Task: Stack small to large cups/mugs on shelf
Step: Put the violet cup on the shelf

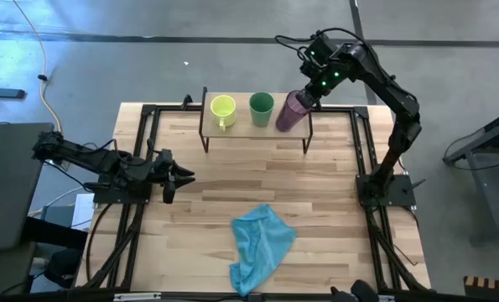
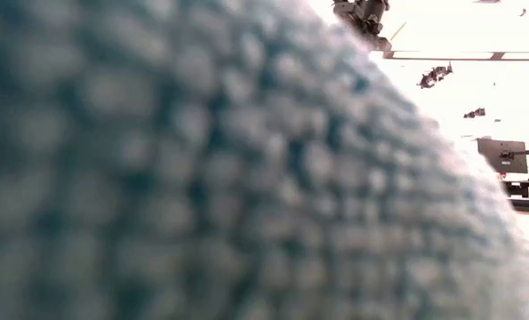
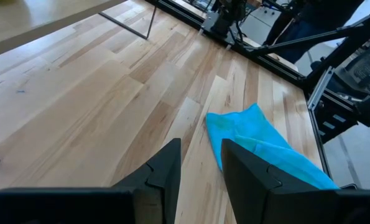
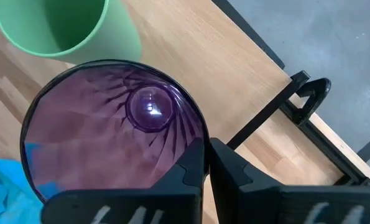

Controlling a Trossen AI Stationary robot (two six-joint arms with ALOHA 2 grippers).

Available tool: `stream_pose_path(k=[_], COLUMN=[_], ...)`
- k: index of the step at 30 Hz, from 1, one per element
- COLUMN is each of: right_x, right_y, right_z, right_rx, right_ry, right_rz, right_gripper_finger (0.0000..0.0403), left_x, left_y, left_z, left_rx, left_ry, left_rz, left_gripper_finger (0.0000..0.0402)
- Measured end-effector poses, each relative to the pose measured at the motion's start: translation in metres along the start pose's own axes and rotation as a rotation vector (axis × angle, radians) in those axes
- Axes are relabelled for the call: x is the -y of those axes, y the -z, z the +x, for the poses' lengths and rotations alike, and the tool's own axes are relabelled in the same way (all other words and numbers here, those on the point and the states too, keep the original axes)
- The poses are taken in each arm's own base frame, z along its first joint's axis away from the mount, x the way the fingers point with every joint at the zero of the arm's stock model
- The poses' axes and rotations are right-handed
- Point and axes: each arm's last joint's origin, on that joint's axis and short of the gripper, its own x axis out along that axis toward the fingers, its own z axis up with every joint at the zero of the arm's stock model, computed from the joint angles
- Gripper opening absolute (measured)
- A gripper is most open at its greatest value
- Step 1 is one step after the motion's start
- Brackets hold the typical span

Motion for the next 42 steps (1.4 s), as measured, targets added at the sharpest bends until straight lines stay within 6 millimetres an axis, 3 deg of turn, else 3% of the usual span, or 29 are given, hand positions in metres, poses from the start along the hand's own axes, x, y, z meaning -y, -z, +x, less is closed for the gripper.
stream_pose_path(k=[11,25,42], right_x=[0.003,0.003,0.003], right_y=[0.000,-0.005,-0.005], right_z=[-0.029,-0.017,-0.017], right_rx=[0.086,0.046,0.046], right_ry=[0.029,0.005,0.001], right_rz=[0.001,0.002,0.009], right_gripper_finger=[0.0000,0.0000,0.0000], left_x=[0.000,0.000,0.000], left_y=[0.000,0.000,0.000], left_z=[0.000,0.000,0.000], left_rx=[-0.001,-0.001,-0.001], left_ry=[-0.001,0.000,-0.001], left_rz=[0.002,-0.011,-0.011], left_gripper_finger=[0.0104,0.0104,0.0104])
